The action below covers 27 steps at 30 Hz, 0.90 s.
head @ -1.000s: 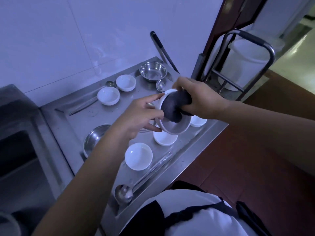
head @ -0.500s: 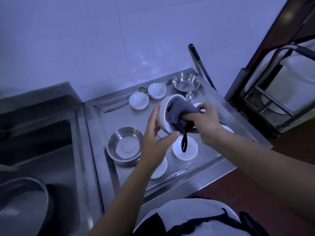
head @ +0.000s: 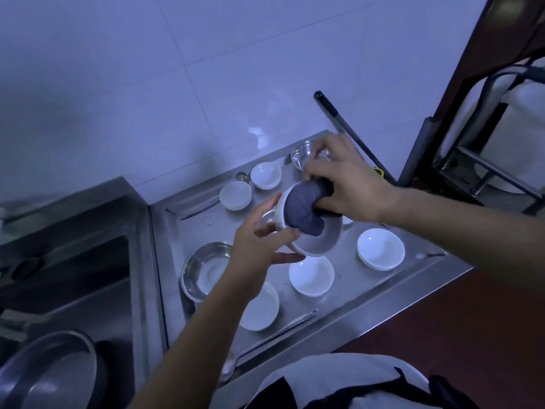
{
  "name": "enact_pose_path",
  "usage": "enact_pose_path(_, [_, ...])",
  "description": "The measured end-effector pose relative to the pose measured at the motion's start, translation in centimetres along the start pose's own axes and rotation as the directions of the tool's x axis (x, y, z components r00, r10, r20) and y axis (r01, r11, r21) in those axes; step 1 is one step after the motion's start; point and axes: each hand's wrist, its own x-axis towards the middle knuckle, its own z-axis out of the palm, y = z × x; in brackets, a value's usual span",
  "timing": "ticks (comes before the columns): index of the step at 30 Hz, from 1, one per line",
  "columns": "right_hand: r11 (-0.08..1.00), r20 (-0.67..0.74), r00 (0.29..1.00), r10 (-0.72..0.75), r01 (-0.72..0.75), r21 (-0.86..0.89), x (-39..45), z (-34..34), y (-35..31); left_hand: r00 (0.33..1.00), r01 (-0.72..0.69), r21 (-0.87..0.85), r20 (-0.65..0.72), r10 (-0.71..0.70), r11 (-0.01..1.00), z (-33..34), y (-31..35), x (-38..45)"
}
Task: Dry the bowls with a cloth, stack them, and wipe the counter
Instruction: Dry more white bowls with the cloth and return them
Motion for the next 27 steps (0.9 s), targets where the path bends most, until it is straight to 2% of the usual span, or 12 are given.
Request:
enact_pose_path(2, [0.977,0.034,0.980,-0.194,0.197,-0.086,-0.1,-1.2,0.5,0.994,0.035,0.040,0.100,-0.039,0.999,0.5,0.8,0.4])
enact_pose_path(5, [0.923,-0.017,0.932,-0.363,0.357,-0.141,-1.4,-2.6,0.7,0.967,0.057,0.099,0.242,-0.079,0.993,1.0,2.4,1.2])
enact_pose_path(7, [0.903,-0.057,0.915,-0.399,0.381,-0.200,-2.8,-3.5,0.8,0.935,0.070,0.118,0.337,-0.106,0.990,1.5,3.1,1.5])
enact_pose_path(9, [0.915,-0.122,0.923,-0.364,0.331,-0.230,-4.4,-4.1,1.4,0.918,0.089,0.071,0.382,-0.109,0.994,2.5,3.2,1.5])
enact_pose_path(12, [0.980,-0.269,0.949,-0.164,0.124,-0.157,-7.2,-4.2,2.3,0.945,0.096,0.006,0.315,-0.093,0.995,5.0,2.6,1.3])
enact_pose_path(15, [0.982,-0.336,0.923,0.185,-0.160,0.102,-10.4,-3.8,2.5,0.971,0.005,0.071,0.237,-0.022,0.997,7.9,2.0,0.7])
enact_pose_path(17, [0.861,-0.296,0.823,0.485,-0.389,0.329,-12.5,-3.4,2.3,0.974,-0.113,0.169,0.215,0.075,0.979,10.0,1.8,0.0])
enact_pose_path(19, [0.676,-0.178,0.713,0.678,-0.510,0.532,-14.0,-3.2,2.0,0.953,-0.251,0.254,0.231,0.194,0.934,11.9,1.4,-1.0])
enact_pose_path(21, [0.478,-0.056,0.635,0.771,-0.519,0.709,-14.8,-3.6,1.6,0.939,-0.321,0.266,0.214,0.269,0.909,13.2,1.0,-1.9])
enact_pose_path(24, [0.233,0.124,0.608,0.784,-0.473,0.850,-15.1,-4.9,1.3,0.931,-0.356,0.246,0.174,0.321,0.901,13.9,0.5,-2.6])
enact_pose_path(26, [0.202,0.170,0.612,0.773,-0.490,0.848,-15.2,-5.6,1.6,0.932,-0.357,0.223,0.145,0.331,0.907,14.1,0.4,-3.1])
enact_pose_path(27, [0.250,0.147,0.615,0.775,-0.511,0.822,-15.3,-5.9,2.1,0.935,-0.352,0.202,0.123,0.333,0.914,14.1,0.3,-3.3])
